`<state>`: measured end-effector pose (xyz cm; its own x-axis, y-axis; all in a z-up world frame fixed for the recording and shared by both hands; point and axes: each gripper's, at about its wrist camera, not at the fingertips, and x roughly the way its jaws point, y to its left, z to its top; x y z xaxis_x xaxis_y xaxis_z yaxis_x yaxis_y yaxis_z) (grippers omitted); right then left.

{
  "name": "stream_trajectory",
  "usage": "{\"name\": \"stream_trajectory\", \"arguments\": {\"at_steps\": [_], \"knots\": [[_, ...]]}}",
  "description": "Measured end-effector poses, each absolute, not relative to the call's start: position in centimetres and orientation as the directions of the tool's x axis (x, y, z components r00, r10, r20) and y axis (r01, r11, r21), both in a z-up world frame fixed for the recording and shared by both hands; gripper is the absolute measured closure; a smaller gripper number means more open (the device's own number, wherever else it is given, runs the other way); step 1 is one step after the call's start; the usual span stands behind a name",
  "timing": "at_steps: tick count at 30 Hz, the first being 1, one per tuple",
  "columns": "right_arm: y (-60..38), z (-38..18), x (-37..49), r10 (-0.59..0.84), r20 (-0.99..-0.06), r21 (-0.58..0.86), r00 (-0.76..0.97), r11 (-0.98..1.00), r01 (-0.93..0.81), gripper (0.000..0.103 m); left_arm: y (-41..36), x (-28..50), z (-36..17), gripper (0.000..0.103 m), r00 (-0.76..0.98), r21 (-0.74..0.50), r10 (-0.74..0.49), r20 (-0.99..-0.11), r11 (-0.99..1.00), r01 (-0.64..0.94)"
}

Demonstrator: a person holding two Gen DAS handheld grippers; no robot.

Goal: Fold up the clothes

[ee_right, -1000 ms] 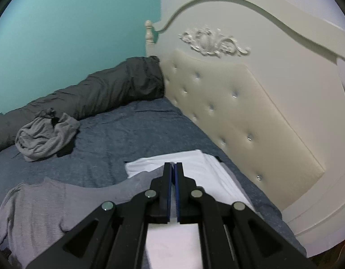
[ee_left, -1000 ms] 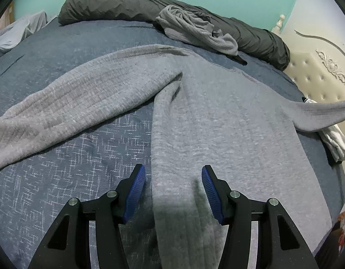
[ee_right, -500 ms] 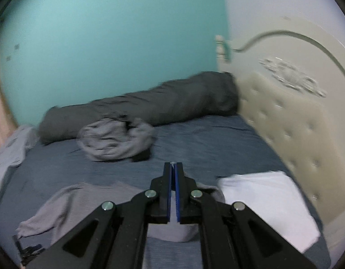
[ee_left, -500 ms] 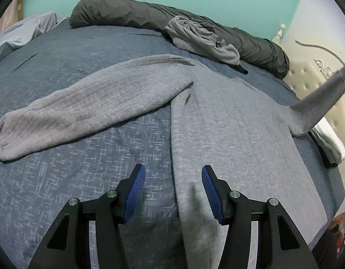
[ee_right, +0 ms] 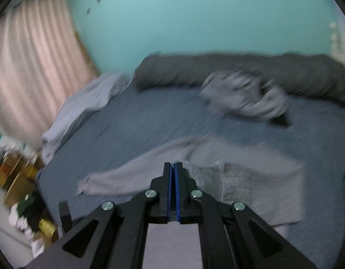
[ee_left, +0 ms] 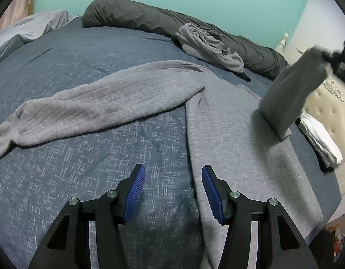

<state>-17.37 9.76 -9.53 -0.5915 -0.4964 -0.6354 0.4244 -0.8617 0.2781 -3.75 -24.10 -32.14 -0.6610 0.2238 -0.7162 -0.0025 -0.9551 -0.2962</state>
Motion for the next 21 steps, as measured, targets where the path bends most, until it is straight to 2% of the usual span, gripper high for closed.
{"name": "stream_trajectory", "arguments": {"at_steps": [7,13,16,17,19,21], "knots": [[0.7,-21.7,-16.4,-0.573,-0.713,0.399,-0.405,-0.806,0.437,0.101,-25.6,-3.2,-32.5,0.046,-0.658,-0.316,0.231,-0.717,-0.949,0.012],[-2.2,-26.1,-15.5,-0.585,-0.733,0.431,-0.347,-0.794,0.429,0.1,-26.4,-3.4,-32.8,0.046,-0.65,-0.336,0.241,-0.72,-0.942,0.024],[-1.8,-27.9,-15.6,-0.608,-0.734,0.477,-0.302,-0.778,0.408,0.097,-26.2,-3.6,-32.9,0.046,-0.647,-0.345,0.253,-0.72,-0.938,0.017],[-1.6,-28.1,-15.5,-0.608,-0.737,0.481,-0.297,-0.779,0.402,0.095,-26.1,-3.6,-32.9,0.046,-0.645,-0.348,0.258,-0.719,-0.938,0.013],[-0.7,-28.2,-15.1,-0.611,-0.729,0.488,-0.307,-0.779,0.393,0.069,-25.7,-3.7,-32.9,0.046,-0.64,-0.346,0.263,-0.721,-0.938,0.004],[0.8,-28.0,-14.6,-0.619,-0.711,0.496,-0.334,-0.778,0.385,0.058,-25.2,-3.8,-32.9,0.046,-0.634,-0.347,0.273,-0.724,-0.938,-0.007]]}}
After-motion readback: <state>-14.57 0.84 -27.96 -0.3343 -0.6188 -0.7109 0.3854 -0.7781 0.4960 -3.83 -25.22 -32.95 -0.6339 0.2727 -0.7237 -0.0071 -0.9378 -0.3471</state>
